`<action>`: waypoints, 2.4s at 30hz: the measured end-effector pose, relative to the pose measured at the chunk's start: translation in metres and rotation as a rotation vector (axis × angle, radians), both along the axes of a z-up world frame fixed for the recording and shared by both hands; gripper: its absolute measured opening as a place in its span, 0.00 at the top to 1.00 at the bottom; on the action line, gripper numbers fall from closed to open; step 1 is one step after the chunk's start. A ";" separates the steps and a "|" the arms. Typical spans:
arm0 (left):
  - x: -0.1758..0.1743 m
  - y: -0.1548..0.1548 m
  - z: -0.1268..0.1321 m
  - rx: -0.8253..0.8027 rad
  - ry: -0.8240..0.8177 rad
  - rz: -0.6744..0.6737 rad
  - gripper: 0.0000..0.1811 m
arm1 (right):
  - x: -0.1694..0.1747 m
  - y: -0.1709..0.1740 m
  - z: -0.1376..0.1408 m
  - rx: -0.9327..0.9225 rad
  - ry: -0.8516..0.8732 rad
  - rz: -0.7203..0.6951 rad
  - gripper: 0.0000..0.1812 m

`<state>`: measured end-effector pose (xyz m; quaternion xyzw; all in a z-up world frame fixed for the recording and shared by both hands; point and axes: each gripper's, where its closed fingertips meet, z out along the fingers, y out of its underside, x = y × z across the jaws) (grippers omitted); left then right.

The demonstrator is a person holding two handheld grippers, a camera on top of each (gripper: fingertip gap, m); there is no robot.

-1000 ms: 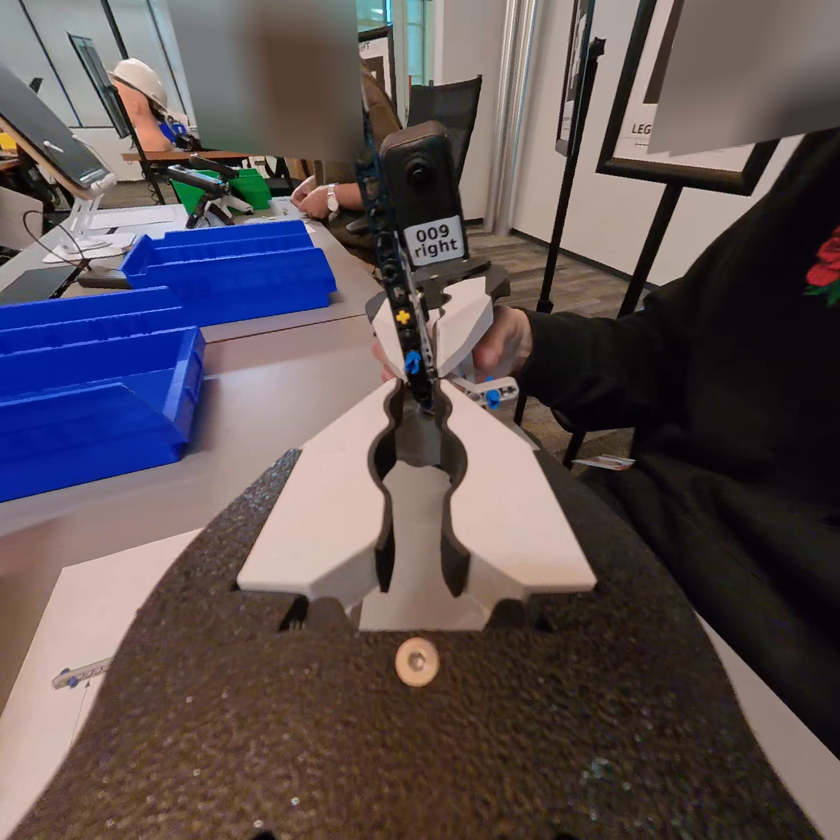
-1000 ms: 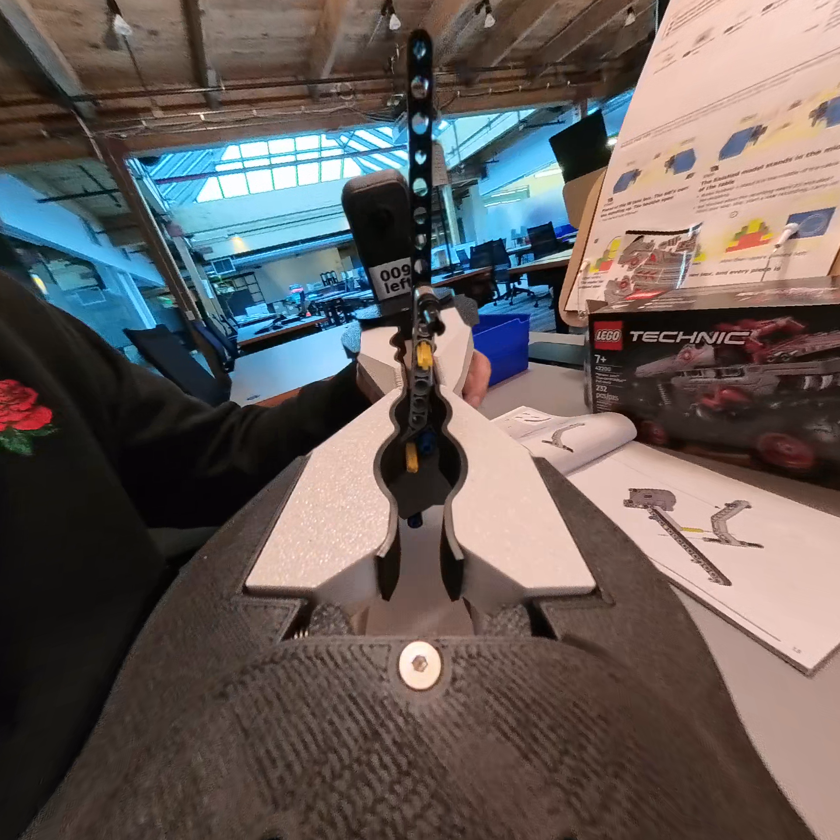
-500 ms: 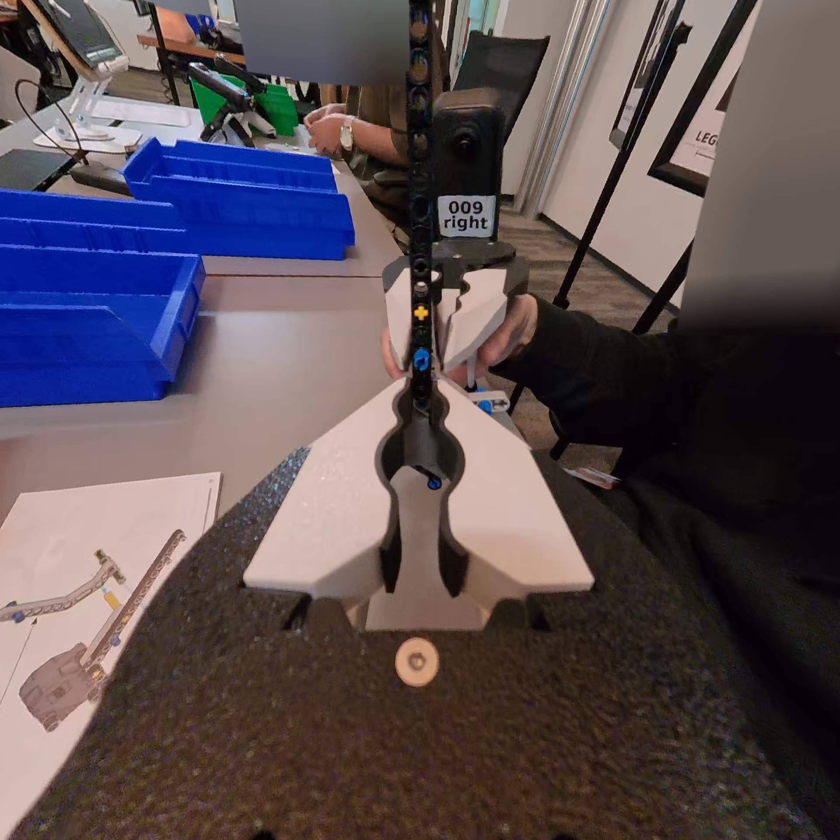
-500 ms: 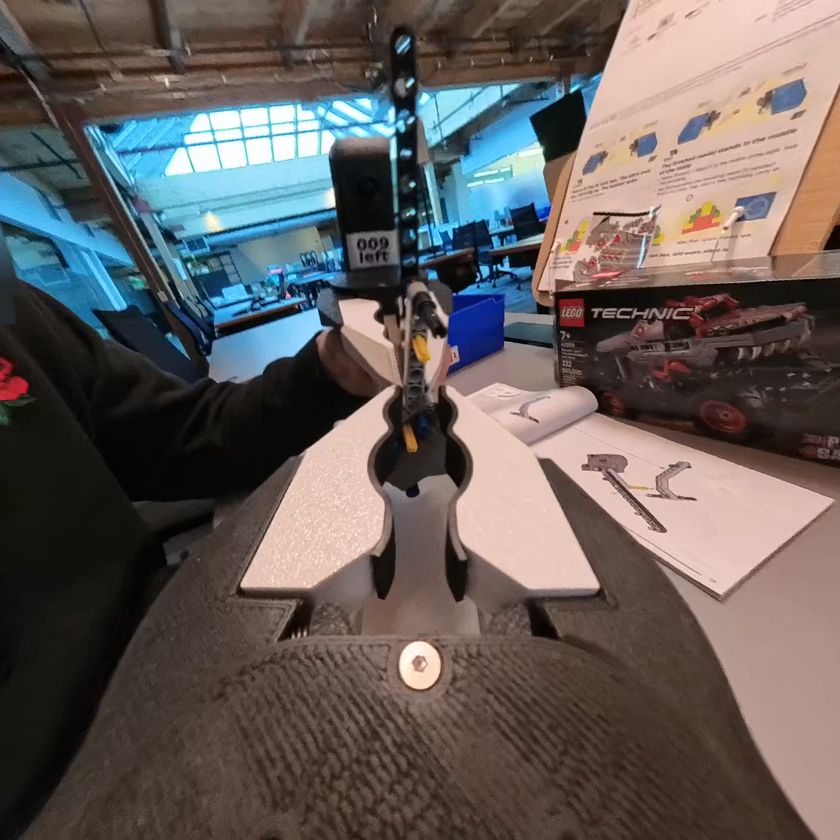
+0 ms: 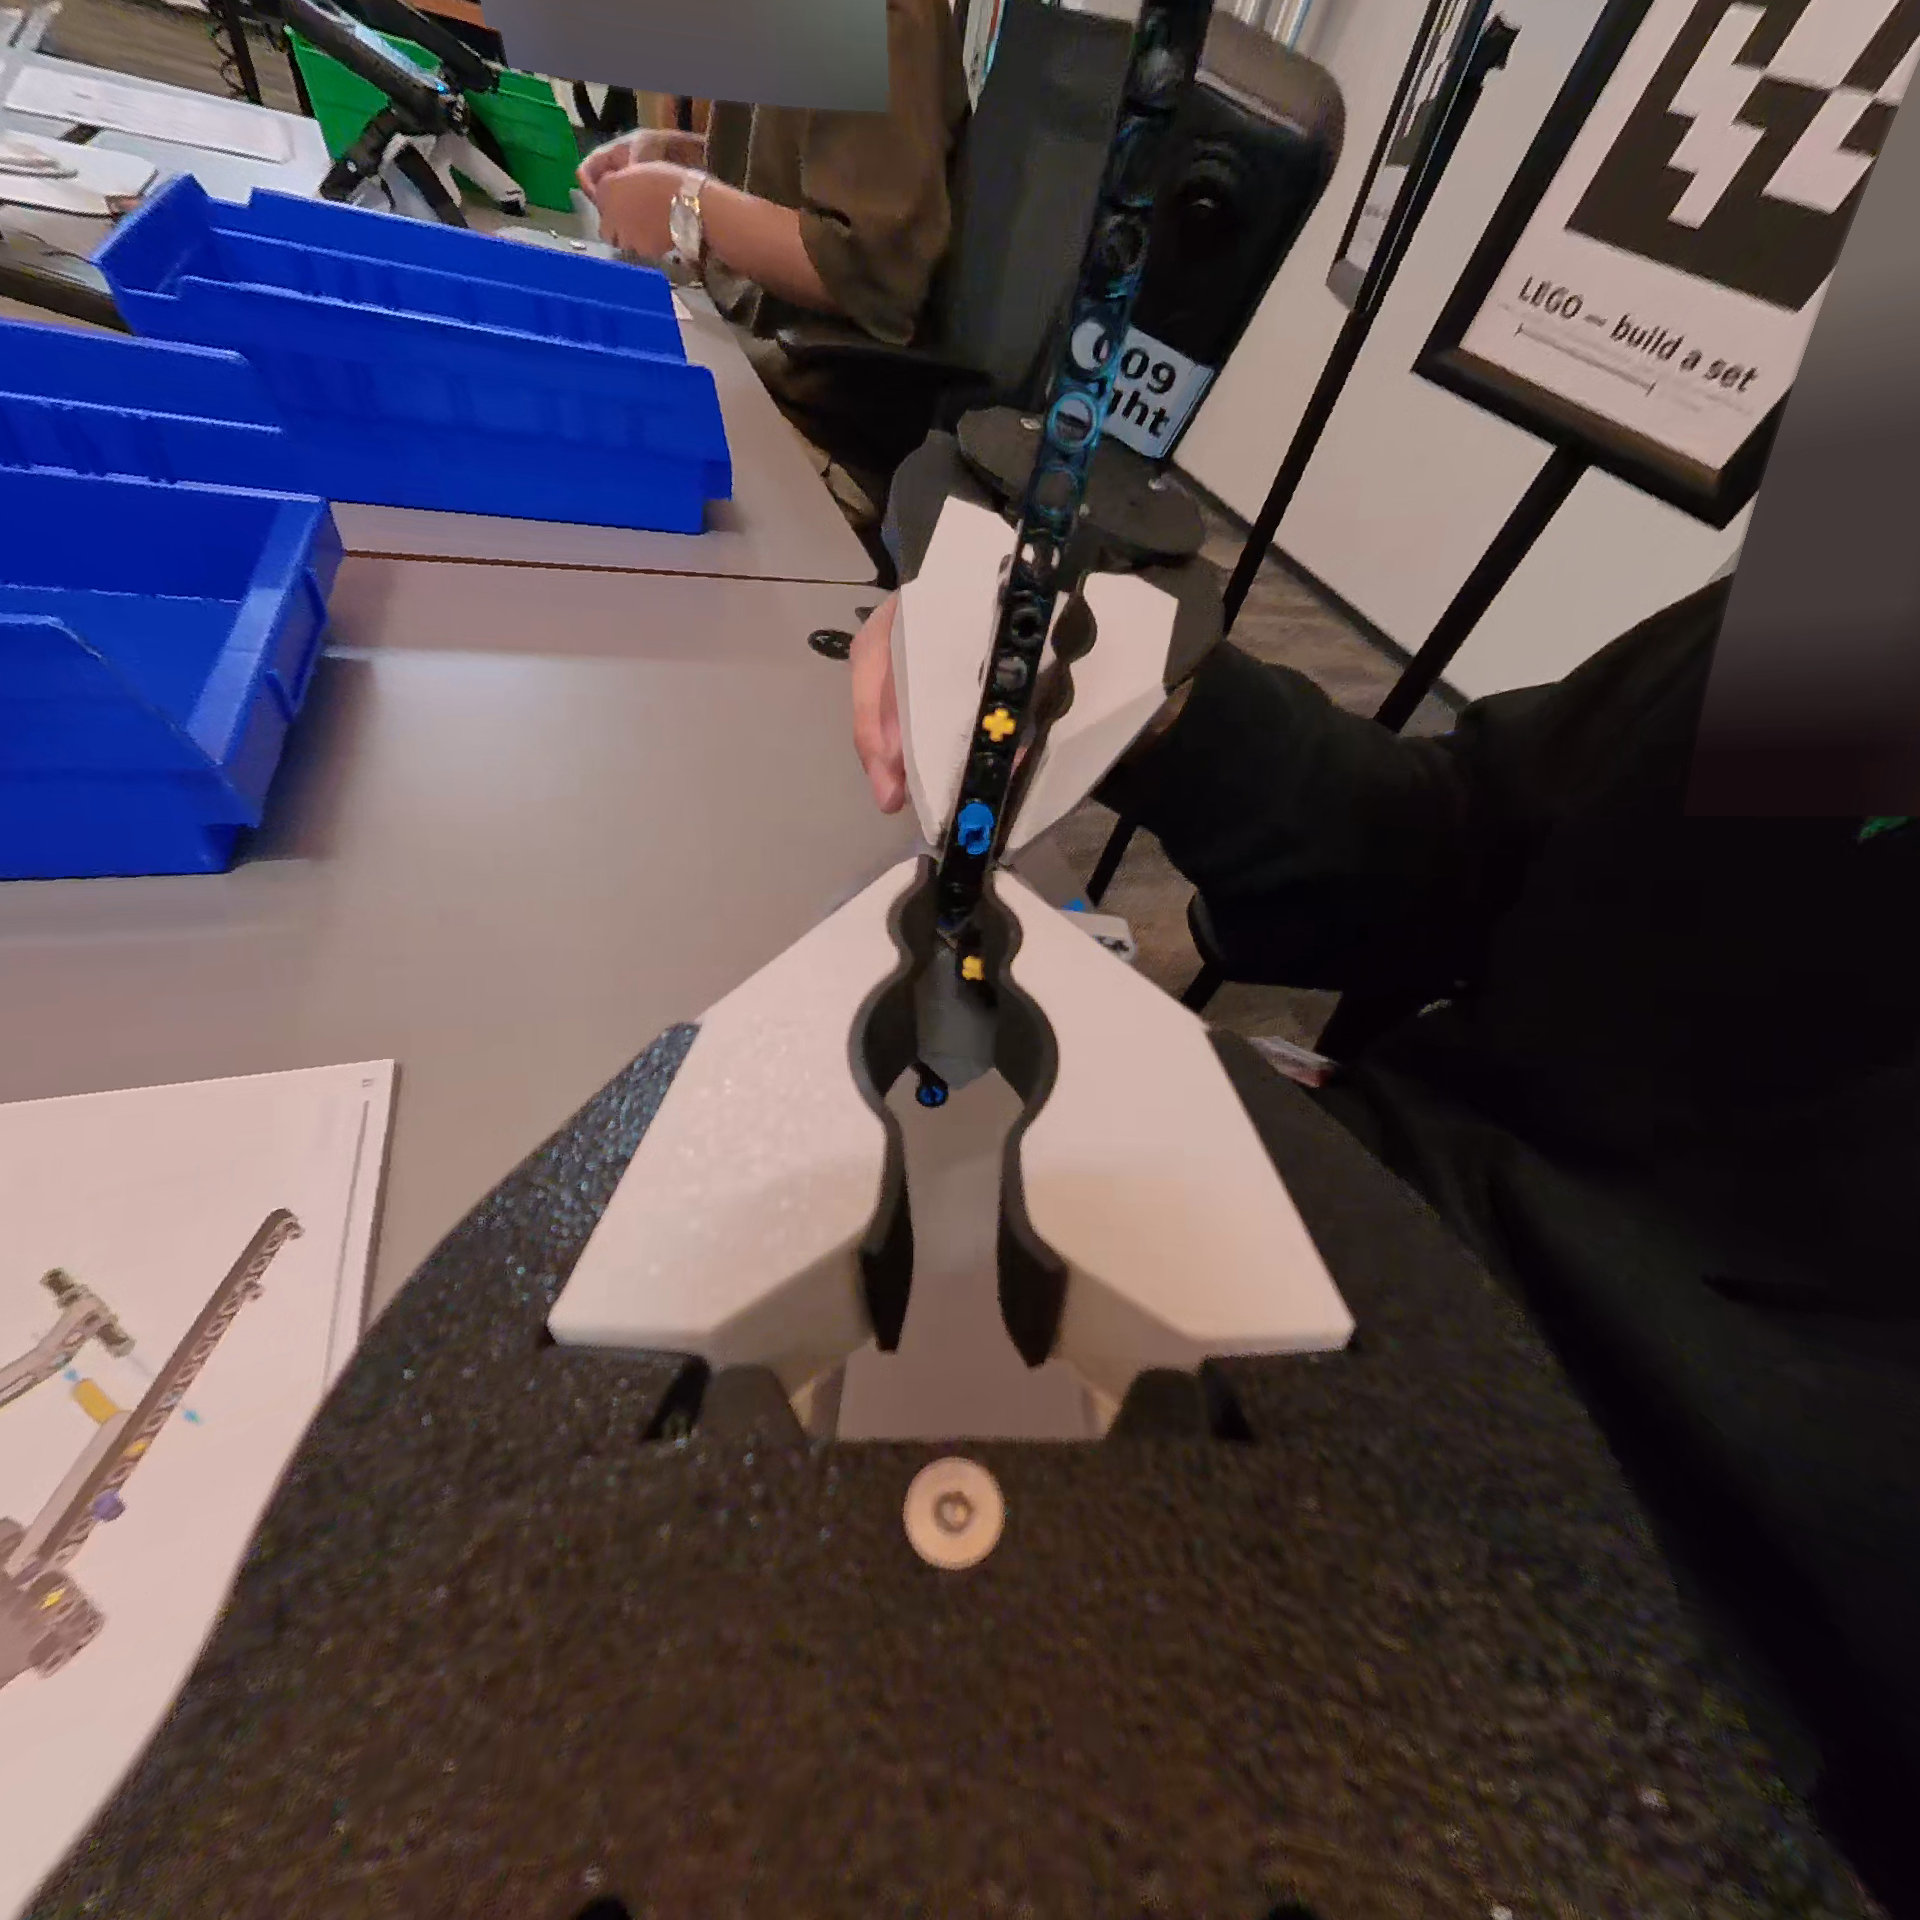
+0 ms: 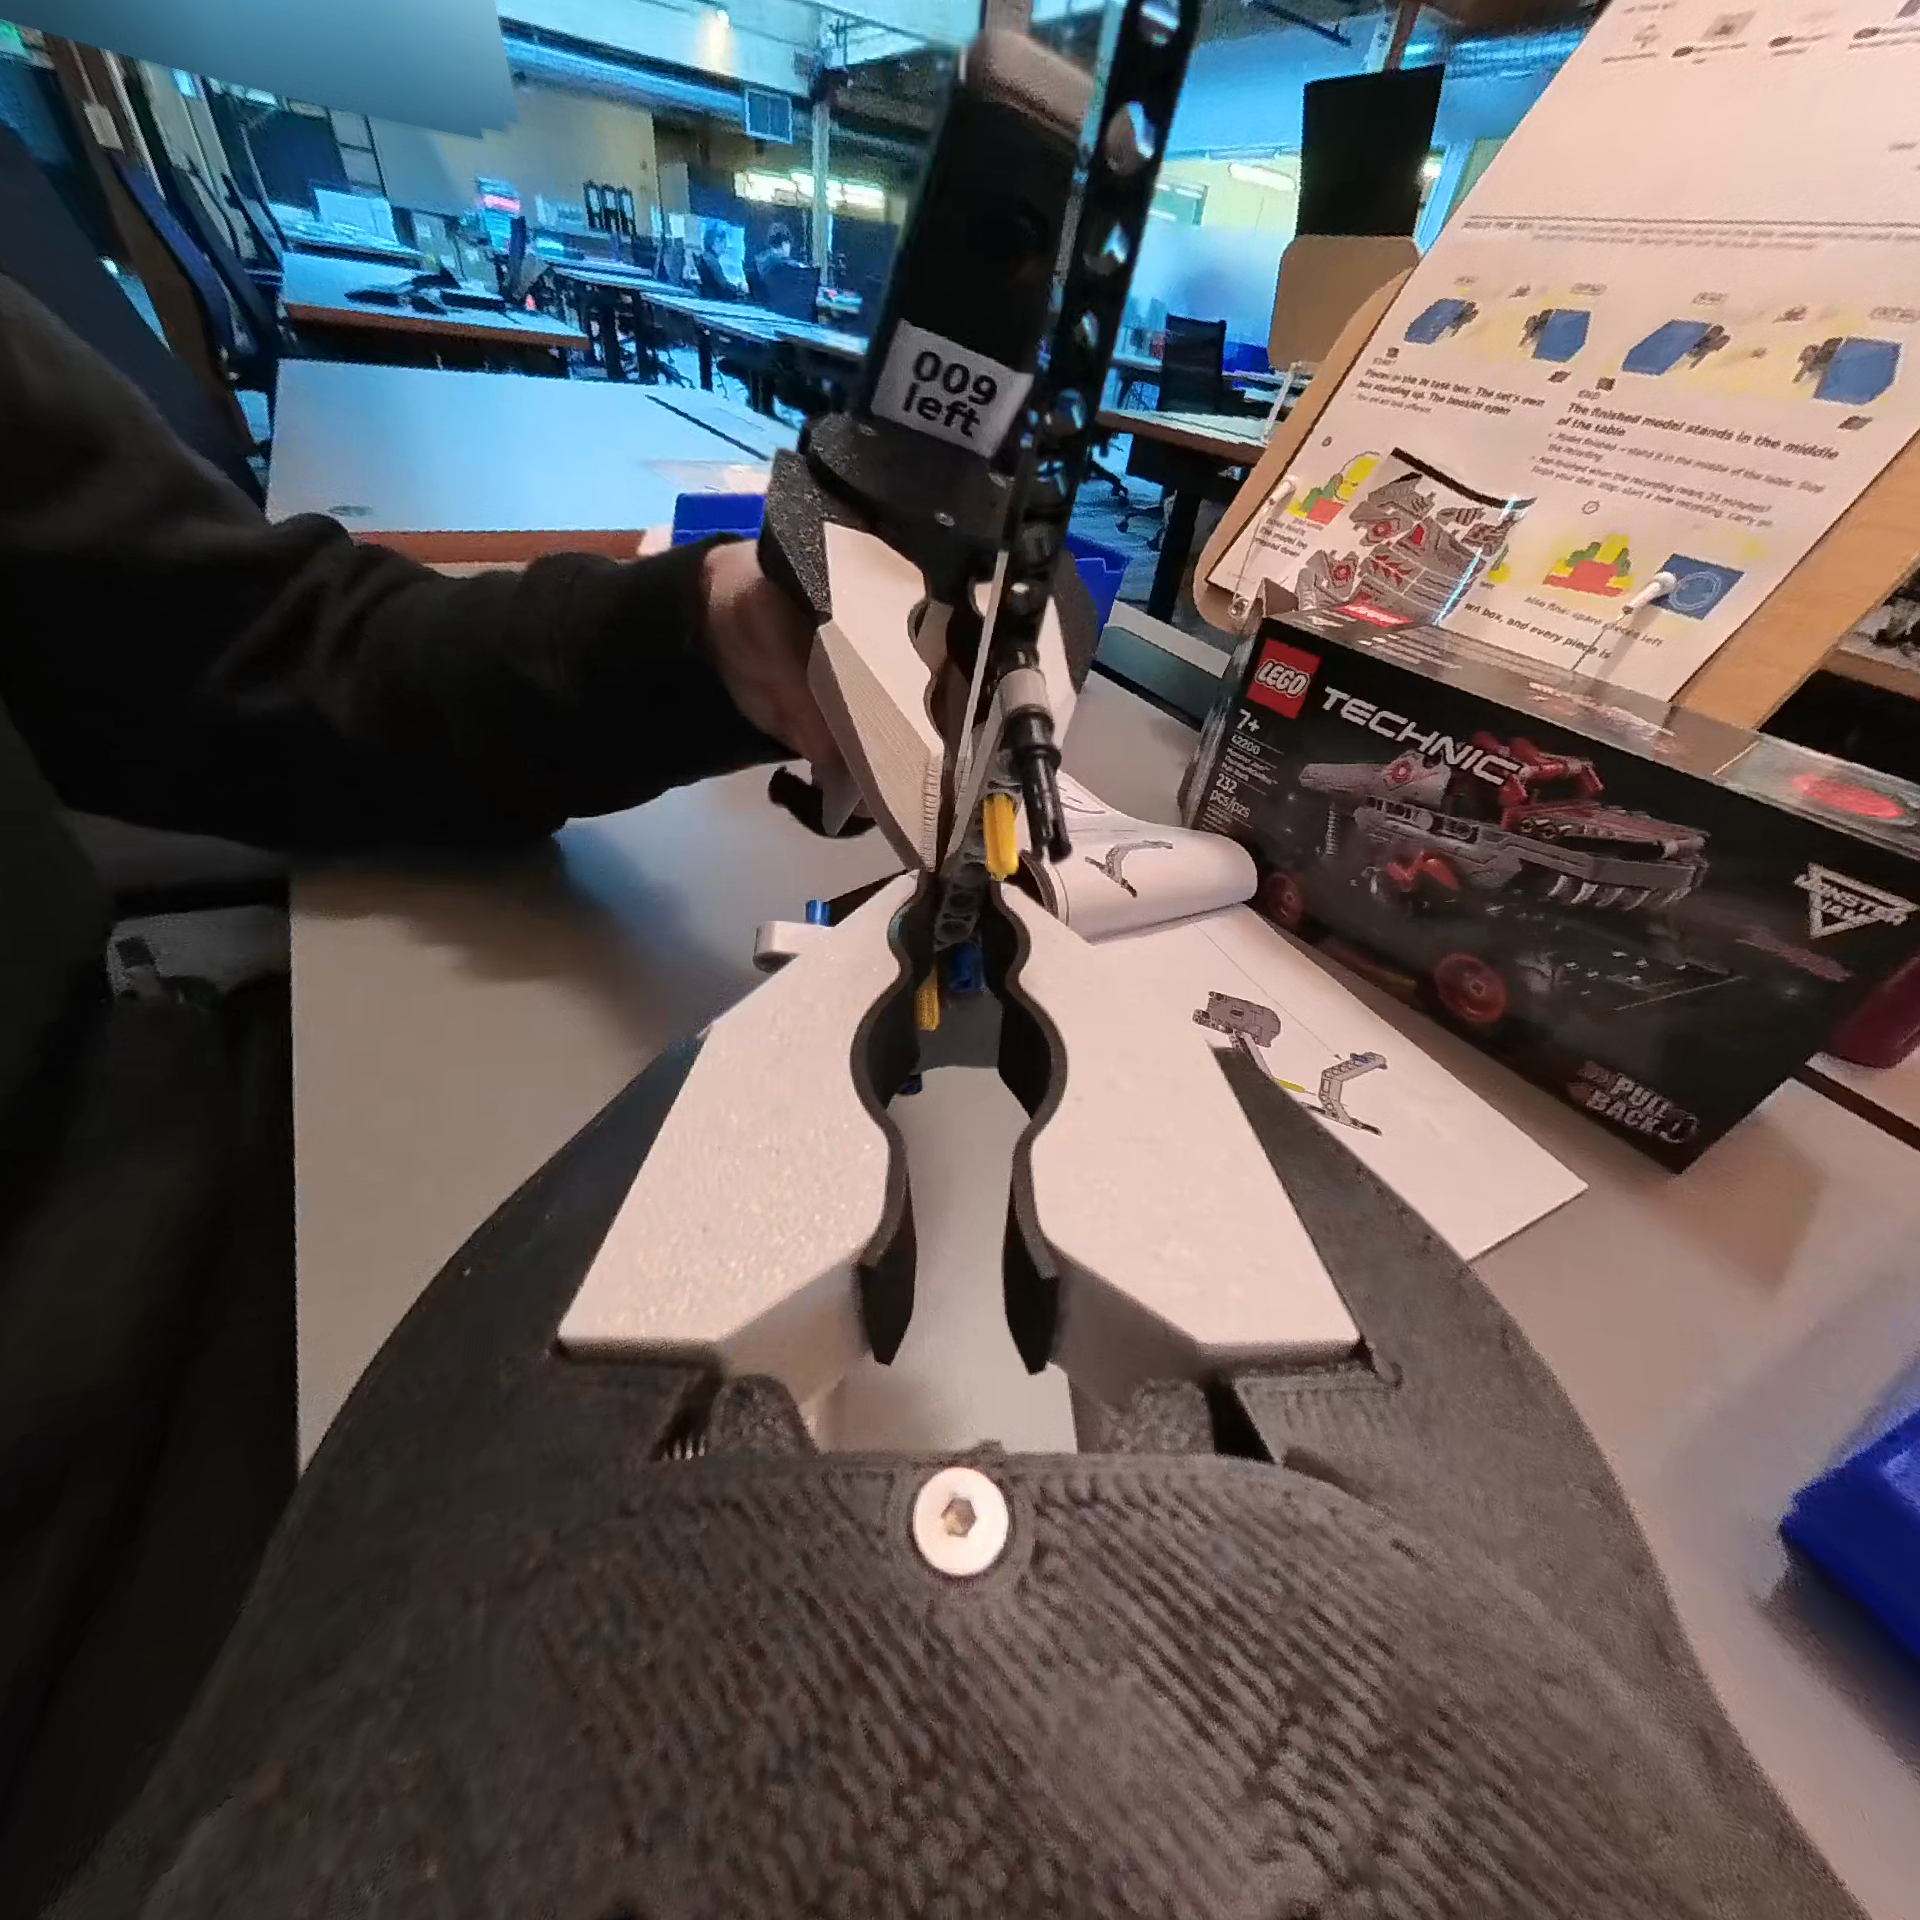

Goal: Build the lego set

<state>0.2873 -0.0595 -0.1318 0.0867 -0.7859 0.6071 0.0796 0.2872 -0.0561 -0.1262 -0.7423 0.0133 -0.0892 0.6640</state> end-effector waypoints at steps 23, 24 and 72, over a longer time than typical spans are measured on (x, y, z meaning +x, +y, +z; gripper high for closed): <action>0.012 0.002 -0.006 -0.025 0.126 0.063 0.97 | 0.013 0.004 -0.003 -0.029 -0.113 -0.102 0.96; 0.011 0.002 -0.007 -0.022 0.134 0.050 0.97 | 0.012 0.004 -0.004 -0.031 -0.104 -0.094 0.96; 0.015 0.007 -0.009 -0.035 0.113 0.031 0.97 | 0.018 0.004 -0.003 0.042 0.000 -0.114 0.96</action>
